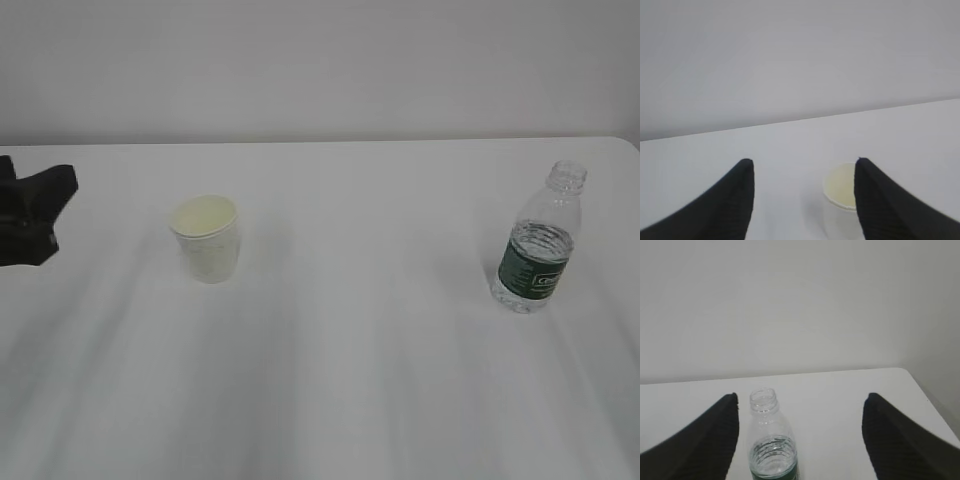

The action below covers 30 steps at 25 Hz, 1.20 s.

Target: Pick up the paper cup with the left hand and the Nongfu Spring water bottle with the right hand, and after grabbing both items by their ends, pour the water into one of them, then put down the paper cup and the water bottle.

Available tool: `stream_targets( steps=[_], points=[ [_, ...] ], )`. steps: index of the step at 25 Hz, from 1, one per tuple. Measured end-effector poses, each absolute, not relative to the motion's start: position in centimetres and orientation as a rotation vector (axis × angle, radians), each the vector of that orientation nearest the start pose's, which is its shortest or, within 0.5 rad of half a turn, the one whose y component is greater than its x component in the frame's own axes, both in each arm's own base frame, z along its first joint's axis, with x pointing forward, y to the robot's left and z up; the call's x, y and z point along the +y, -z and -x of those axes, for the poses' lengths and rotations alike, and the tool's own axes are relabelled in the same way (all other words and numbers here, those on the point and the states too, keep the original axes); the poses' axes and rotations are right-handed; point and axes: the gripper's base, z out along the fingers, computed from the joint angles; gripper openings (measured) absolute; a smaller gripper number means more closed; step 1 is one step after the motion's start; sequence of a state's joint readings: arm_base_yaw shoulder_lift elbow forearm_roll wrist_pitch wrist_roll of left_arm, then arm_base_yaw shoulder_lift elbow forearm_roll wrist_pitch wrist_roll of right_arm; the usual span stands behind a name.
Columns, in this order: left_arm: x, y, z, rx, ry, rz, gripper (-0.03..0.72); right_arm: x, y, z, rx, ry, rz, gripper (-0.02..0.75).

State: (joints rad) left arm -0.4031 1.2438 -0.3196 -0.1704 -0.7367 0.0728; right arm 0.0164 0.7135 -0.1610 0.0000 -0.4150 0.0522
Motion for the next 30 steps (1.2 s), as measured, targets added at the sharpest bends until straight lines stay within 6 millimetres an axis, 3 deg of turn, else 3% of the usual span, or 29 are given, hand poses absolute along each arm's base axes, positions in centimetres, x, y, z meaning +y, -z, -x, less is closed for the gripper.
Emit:
stream_targets(
  steps=[9,13,16,24,30],
  points=[
    [-9.4,-19.3,-21.8,1.670,0.264,-0.309,0.450,1.2,-20.5,-14.6,1.653,-0.092,0.103,0.586],
    [-9.1,-17.7,-21.3,1.626,0.273,-0.298,0.450,1.5,-19.2,-15.6,1.640,-0.130,0.109,0.586],
    [-8.9,-15.6,-20.9,1.706,0.261,-0.317,0.450,1.6,-18.2,-16.2,1.619,-0.162,0.102,0.585],
    [-9.4,-12.0,-20.7,1.841,0.272,-0.420,0.450,1.7,-14.1,-17.3,1.828,-0.161,0.117,0.585],
    [-9.9,-11.3,-20.4,1.859,0.307,-0.496,0.450,1.7,-12.2,-17.8,1.929,-0.141,0.151,0.585]
  ],
)
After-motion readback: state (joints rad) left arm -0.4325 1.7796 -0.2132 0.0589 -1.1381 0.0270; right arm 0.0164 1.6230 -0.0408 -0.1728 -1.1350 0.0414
